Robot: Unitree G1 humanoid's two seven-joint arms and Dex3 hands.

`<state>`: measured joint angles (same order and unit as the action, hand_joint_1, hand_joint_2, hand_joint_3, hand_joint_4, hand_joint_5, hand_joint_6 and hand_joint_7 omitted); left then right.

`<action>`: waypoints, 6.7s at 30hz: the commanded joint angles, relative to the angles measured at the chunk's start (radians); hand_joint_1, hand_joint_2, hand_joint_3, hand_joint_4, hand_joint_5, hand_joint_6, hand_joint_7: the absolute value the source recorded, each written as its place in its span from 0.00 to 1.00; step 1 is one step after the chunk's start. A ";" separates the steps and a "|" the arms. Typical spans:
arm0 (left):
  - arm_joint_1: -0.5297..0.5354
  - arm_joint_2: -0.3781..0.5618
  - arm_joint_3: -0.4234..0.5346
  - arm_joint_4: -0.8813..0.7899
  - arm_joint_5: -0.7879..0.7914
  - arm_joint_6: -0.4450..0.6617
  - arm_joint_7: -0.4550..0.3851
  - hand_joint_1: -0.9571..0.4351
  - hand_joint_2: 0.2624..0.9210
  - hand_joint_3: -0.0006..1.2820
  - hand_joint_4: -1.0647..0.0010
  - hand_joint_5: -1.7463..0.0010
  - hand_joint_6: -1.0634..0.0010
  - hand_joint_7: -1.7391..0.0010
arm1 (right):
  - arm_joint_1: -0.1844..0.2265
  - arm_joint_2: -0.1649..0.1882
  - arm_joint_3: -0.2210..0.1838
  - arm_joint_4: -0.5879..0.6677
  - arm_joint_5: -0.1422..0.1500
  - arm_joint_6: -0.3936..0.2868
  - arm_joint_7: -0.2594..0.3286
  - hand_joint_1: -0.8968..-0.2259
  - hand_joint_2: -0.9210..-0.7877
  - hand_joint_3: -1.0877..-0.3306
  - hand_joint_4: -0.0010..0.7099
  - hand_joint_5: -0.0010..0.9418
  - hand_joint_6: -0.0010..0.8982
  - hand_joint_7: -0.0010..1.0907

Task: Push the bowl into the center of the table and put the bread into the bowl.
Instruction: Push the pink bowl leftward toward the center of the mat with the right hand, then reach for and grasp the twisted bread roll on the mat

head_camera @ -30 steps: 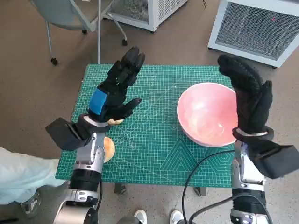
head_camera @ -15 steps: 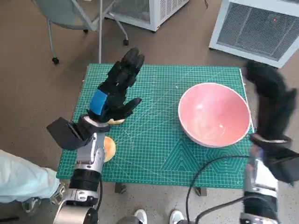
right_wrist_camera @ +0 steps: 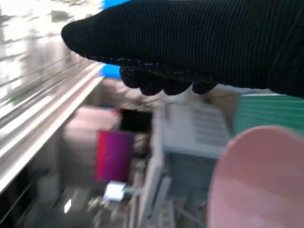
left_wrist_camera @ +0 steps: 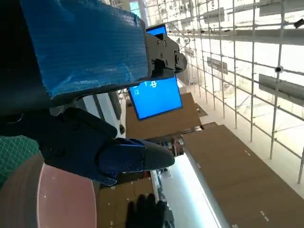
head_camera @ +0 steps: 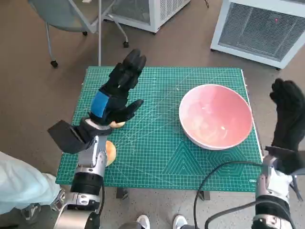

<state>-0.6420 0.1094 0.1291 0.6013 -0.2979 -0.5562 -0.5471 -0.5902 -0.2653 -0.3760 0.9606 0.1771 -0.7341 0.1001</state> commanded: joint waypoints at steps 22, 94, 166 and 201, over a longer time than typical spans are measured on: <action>-0.002 0.034 0.020 -0.010 -0.001 -0.008 -0.007 0.23 1.00 0.25 0.91 1.00 0.83 0.99 | -0.177 0.096 -0.035 0.301 0.055 0.195 -0.003 0.46 0.00 0.43 0.35 0.00 0.18 0.34; 0.148 0.074 0.015 -0.220 0.061 0.027 0.137 0.20 1.00 0.26 0.90 1.00 0.81 0.99 | -0.329 0.193 0.042 0.268 -0.012 0.164 0.101 0.43 0.00 0.46 0.38 0.00 0.26 0.25; -0.011 0.211 -0.037 -0.069 0.294 -0.132 0.109 0.24 1.00 0.24 0.89 1.00 0.82 1.00 | 0.007 0.099 0.313 -0.567 -0.078 0.173 0.185 0.28 0.00 0.41 0.30 0.00 0.06 0.42; -0.209 0.409 -0.416 0.213 0.846 0.502 0.140 0.63 0.72 0.00 0.89 1.00 0.64 0.99 | -0.008 0.112 0.317 -0.510 -0.057 0.157 0.211 0.30 0.00 0.41 0.30 0.00 0.04 0.46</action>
<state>-0.8015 0.5360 -0.2541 0.7319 0.5229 -0.0454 -0.4250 -0.6067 -0.1531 -0.0620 0.4387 0.1151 -0.5895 0.3000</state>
